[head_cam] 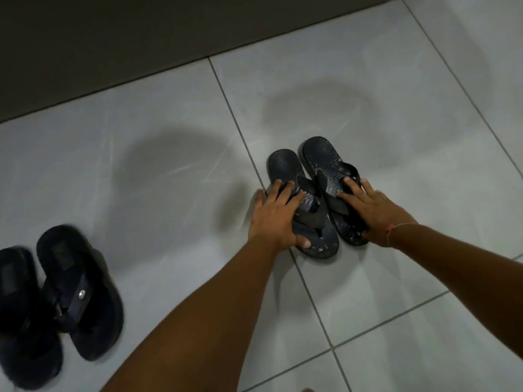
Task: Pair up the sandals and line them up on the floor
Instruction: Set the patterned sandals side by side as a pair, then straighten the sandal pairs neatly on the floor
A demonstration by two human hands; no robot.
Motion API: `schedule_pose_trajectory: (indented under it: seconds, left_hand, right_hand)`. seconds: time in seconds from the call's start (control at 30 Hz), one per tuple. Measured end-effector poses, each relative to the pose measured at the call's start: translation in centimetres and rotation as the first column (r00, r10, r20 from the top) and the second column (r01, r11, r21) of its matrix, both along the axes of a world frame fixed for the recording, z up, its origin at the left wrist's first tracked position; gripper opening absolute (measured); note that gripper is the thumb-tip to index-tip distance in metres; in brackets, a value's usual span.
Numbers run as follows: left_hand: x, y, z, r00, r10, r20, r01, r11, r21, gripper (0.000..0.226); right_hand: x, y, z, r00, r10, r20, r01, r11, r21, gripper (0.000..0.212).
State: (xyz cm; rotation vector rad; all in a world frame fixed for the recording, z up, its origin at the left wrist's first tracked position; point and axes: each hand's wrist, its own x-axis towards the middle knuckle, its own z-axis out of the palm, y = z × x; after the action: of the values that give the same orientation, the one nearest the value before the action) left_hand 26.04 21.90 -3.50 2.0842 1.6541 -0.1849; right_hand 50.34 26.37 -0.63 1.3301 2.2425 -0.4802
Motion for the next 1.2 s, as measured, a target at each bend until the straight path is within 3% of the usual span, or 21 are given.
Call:
schedule_pose_trajectory:
  seconds: [0.23, 0.33, 0.4, 0.47, 0.6, 0.73, 0.8, 0.97, 1.2]
  left_hand:
    - [-0.5, -0.5, 1.6, 1.000, -0.006, -0.008, 0.007, 1.000, 0.029, 0.125]
    - [-3.5, -3.3, 3.9, 0.977, 0.152, 0.147, -0.165, 0.983, 0.081, 0.110]
    - [-8.2, -6.6, 5.6, 0.952, 0.255, 0.168, -0.265, 0.963, 0.040, 0.097]
    - [-14.5, -10.6, 7.0, 0.942, 0.322, 0.098, -0.325, 0.946, 0.013, 0.090]
    - [-28.9, -19.4, 9.3, 0.900, 0.432, -0.057, -0.433, 0.901, 0.001, 0.097]
    - [-42.3, -28.1, 9.9, 0.837, 0.440, -0.326, -0.478, 0.877, -0.043, 0.107]
    - [-46.7, -30.9, 8.6, 0.837, 0.398, -0.375, -0.470, 0.875, -0.120, 0.113]
    - [-47.6, -32.2, 3.9, 0.890, 0.347, -0.297, -0.421, 0.874, -0.244, 0.120]
    - [-51.6, -35.9, 2.5, 0.904, 0.266, -0.334, -0.317, 0.942, -0.109, 0.110]
  right_hand:
    - [-1.7, -1.4, 2.3, 0.997, -0.061, 0.046, 0.057, 0.994, 0.090, 0.102]
    - [-4.0, -4.6, 4.1, 0.989, -0.123, -0.076, 0.136, 0.970, 0.200, 0.101]
    - [-7.0, -7.4, 4.9, 0.991, -0.065, -0.121, 0.092, 0.970, 0.227, 0.105]
    - [-11.4, -10.1, 5.3, 0.984, 0.018, -0.180, 0.025, 0.971, 0.236, 0.107]
    - [-23.9, -15.1, 4.8, 0.930, 0.133, -0.344, -0.088, 0.986, 0.143, 0.106]
    - [-37.7, -19.8, 2.5, 0.872, 0.250, -0.420, -0.247, 0.967, 0.064, 0.112]
    - [-43.6, -21.4, 1.0, 0.857, 0.277, -0.435, -0.291, 0.956, 0.035, 0.109]
    - [-49.5, -24.1, -2.5, 0.895, 0.333, -0.298, -0.344, 0.939, 0.015, 0.110]
    - [-52.5, -29.7, -2.4, 0.925, 0.260, -0.278, -0.262, 0.965, 0.028, 0.109]
